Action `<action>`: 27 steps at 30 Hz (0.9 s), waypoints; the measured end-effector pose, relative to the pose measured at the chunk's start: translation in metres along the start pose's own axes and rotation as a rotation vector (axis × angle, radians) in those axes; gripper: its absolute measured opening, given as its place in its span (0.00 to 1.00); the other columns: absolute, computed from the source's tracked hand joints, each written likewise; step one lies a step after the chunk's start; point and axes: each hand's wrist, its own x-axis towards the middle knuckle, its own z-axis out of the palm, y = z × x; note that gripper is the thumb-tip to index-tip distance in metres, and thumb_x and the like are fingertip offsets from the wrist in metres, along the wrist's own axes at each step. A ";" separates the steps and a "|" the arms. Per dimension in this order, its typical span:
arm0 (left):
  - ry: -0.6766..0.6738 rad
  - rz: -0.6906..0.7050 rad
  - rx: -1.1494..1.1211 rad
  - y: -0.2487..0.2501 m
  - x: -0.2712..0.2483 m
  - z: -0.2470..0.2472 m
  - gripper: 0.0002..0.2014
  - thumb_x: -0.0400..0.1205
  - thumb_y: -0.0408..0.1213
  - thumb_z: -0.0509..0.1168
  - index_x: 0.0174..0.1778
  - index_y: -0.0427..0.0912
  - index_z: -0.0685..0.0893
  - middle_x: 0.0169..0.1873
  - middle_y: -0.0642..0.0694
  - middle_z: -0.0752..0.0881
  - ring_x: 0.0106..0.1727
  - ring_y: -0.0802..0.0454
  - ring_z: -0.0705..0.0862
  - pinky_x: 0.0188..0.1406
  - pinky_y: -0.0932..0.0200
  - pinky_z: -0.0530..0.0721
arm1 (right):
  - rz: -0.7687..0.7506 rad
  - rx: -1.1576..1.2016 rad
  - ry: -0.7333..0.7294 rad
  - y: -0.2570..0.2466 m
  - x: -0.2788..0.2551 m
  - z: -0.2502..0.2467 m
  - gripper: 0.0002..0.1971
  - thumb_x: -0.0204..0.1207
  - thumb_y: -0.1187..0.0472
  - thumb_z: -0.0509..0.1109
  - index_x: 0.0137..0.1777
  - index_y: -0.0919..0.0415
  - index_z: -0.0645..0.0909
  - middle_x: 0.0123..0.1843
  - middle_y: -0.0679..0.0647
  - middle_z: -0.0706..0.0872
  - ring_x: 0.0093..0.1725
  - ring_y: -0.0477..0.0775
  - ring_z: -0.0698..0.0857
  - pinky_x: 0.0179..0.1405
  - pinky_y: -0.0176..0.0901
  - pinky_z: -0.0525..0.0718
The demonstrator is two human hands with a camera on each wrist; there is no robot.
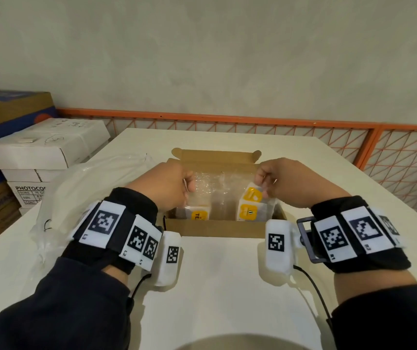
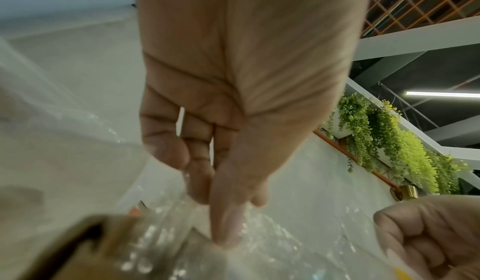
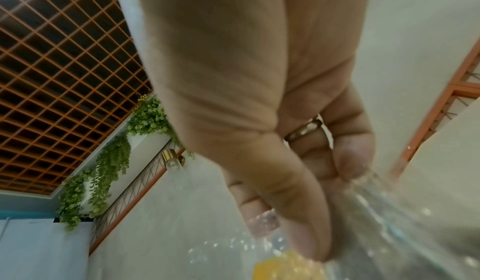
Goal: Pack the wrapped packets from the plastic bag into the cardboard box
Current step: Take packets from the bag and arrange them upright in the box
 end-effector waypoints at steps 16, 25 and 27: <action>0.005 0.036 -0.004 -0.004 0.000 -0.002 0.17 0.73 0.19 0.67 0.31 0.49 0.80 0.31 0.53 0.82 0.34 0.60 0.79 0.33 0.70 0.73 | 0.065 -0.048 -0.132 -0.003 0.001 0.010 0.15 0.71 0.77 0.63 0.37 0.55 0.80 0.36 0.50 0.84 0.36 0.45 0.82 0.33 0.30 0.74; 0.008 0.070 0.030 -0.007 -0.001 -0.003 0.16 0.77 0.24 0.66 0.31 0.51 0.85 0.37 0.54 0.86 0.41 0.59 0.81 0.37 0.72 0.75 | 0.063 -0.050 -0.062 0.004 -0.005 -0.006 0.16 0.70 0.70 0.72 0.30 0.48 0.78 0.30 0.42 0.80 0.34 0.38 0.77 0.32 0.30 0.70; 0.002 0.059 0.030 -0.006 -0.001 -0.002 0.17 0.77 0.24 0.67 0.31 0.52 0.86 0.40 0.53 0.87 0.42 0.59 0.82 0.41 0.67 0.76 | 0.070 -0.044 -0.053 0.007 -0.006 -0.008 0.15 0.70 0.69 0.72 0.30 0.49 0.78 0.29 0.42 0.80 0.32 0.38 0.76 0.31 0.30 0.69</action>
